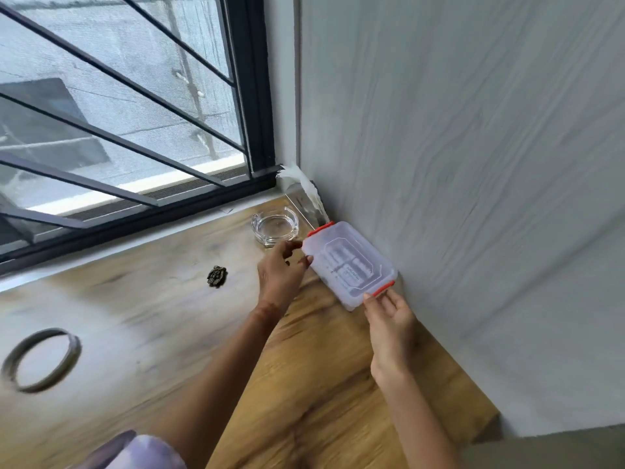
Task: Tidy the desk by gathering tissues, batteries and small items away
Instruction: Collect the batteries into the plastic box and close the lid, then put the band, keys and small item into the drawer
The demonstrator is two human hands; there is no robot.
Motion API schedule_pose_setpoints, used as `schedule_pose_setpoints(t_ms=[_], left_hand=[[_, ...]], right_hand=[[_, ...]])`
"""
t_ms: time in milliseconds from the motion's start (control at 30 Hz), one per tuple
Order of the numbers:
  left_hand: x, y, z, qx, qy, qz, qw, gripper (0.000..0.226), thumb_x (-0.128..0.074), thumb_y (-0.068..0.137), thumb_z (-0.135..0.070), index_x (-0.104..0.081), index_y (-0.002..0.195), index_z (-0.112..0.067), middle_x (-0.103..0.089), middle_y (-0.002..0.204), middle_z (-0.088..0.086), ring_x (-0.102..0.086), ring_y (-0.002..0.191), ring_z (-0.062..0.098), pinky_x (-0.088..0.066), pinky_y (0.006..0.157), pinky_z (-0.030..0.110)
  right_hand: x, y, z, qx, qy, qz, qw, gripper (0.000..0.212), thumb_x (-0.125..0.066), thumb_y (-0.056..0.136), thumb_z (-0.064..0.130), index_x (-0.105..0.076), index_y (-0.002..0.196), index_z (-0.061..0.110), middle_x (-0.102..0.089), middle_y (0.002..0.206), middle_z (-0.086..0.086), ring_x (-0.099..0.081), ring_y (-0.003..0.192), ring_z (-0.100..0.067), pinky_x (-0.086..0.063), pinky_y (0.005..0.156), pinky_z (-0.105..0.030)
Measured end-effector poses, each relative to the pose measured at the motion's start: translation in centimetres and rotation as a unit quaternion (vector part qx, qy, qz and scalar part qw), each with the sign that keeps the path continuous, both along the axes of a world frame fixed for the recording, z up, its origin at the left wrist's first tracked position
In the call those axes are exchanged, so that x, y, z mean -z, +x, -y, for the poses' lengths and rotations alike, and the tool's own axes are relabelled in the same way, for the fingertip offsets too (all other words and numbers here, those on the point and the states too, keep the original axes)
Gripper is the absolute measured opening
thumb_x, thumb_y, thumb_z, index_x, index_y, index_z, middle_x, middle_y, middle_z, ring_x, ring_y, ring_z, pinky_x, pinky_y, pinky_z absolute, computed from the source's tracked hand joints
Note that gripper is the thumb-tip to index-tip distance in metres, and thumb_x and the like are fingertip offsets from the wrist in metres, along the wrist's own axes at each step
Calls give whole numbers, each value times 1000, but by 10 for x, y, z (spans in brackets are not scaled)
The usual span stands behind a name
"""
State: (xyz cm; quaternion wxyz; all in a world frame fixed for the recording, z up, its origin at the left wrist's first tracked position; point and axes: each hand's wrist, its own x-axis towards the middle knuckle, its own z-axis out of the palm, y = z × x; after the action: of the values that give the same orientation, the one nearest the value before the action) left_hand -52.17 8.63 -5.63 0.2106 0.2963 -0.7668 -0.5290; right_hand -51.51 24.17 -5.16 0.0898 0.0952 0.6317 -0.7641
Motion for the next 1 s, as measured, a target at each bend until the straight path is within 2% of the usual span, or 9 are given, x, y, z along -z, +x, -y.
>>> schedule_pose_setpoints(t_ms=[100, 200, 467, 533, 600, 667, 800, 900, 1000], left_hand=[[-9, 36, 0, -10, -5, -12, 1000, 28, -68, 81, -14, -65, 108, -13, -65, 105, -3, -57, 106, 13, -47, 92, 29], [-18, 78, 4, -26, -7, -32, 999, 22, -67, 81, -12, -67, 103, -13, -62, 97, -6, -58, 103, 13, -47, 89, 25], [-30, 218, 27, -77, -10, -64, 995, 14, -67, 82, -12, -69, 96, -15, -68, 97, -1, -62, 98, 12, -50, 87, 24], [-31, 260, 35, -99, -10, -66, 993, 14, -67, 82, -13, -69, 96, -15, -69, 97, 0, -63, 98, 13, -51, 87, 25], [-32, 301, 41, -123, -8, -67, 990, 13, -68, 82, -13, -69, 95, -15, -69, 94, -1, -64, 96, 13, -51, 86, 25], [-32, 345, 47, -154, -3, -64, 986, 12, -68, 82, -14, -69, 94, -16, -69, 95, -1, -65, 95, 13, -51, 85, 24], [-29, 427, 55, -213, -4, -66, 975, 11, -69, 82, -14, -68, 89, -22, -70, 94, -2, -66, 94, 14, -52, 86, 27], [-23, 490, 56, -255, -8, -60, 965, 12, -68, 83, -15, -68, 92, -22, -69, 93, -5, -65, 93, 10, -52, 81, 19], [-14, 550, 55, -307, 1, -48, 951, 14, -67, 84, -16, -67, 96, -21, -67, 93, -8, -63, 90, 3, -48, 74, 7]], right_hand=[[-6, 17, 8, 15, 41, -35, 998, 44, -58, 87, 2, -46, 129, 4, -57, 127, -8, -56, 109, -9, -46, 92, -23], [-14, 43, 21, 1, 79, -67, 995, 40, -54, 88, 0, -47, 127, 3, -54, 130, -12, -54, 115, -14, -44, 99, -30], [-28, 147, 68, -84, 68, -116, 987, 23, -58, 86, 1, -56, 108, 7, -62, 114, -14, -59, 107, -16, -44, 87, -20], [-30, 180, 81, -115, 68, -127, 983, 19, -57, 86, 0, -56, 99, 13, -63, 107, -10, -61, 100, -16, -44, 83, -20], [-31, 214, 93, -148, 75, -141, 976, 21, -56, 85, 0, -56, 93, 19, -63, 102, -5, -61, 98, -15, -46, 85, -24], [-32, 252, 105, -182, 85, -151, 968, 21, -57, 85, 1, -57, 92, 21, -63, 99, 0, -62, 98, -14, -47, 88, -26], [-33, 323, 124, -263, 94, -178, 943, 18, -59, 86, 5, -61, 99, 18, -65, 98, 0, -62, 94, -11, -47, 81, -21], [-33, 377, 135, -317, 97, -187, 925, 19, -59, 88, 9, -61, 106, 13, -63, 98, 2, -59, 93, -9, -47, 81, -16], [-30, 428, 141, -387, 88, -179, 900, 18, -58, 89, 14, -59, 107, 19, -62, 97, 8, -58, 92, -2, -48, 77, -10]])
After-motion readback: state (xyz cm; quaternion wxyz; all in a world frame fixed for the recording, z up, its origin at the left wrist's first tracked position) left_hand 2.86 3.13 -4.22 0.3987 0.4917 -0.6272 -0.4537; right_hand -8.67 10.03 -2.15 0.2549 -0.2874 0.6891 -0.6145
